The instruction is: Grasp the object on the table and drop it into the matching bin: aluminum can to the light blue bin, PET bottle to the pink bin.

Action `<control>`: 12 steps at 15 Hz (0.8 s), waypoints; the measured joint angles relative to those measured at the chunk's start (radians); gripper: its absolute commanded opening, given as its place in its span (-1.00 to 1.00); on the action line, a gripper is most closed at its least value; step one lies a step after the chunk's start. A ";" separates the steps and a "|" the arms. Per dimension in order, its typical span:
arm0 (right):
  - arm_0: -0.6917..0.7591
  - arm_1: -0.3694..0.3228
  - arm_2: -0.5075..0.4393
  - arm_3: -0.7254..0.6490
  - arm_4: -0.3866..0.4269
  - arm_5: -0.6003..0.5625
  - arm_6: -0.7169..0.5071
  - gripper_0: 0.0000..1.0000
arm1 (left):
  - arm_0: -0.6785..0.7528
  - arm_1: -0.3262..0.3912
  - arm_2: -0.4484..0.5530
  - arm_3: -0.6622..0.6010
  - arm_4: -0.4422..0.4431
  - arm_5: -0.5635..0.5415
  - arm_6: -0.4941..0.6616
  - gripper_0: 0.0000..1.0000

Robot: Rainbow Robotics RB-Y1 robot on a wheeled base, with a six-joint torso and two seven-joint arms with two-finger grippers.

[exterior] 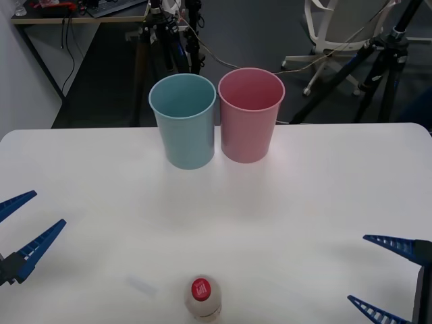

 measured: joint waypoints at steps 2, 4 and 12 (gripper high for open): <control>0.004 -0.015 0.021 0.006 0.001 -0.014 0.017 1.00 | 0.000 0.000 0.000 0.000 0.000 0.000 0.000 1.00; -0.001 -0.032 0.078 0.008 0.001 -0.012 0.036 1.00 | 0.000 0.000 0.000 0.000 0.000 0.000 0.000 1.00; -0.151 -0.060 0.433 0.009 0.000 0.159 0.113 1.00 | 0.000 0.000 0.000 0.000 0.000 0.000 0.000 1.00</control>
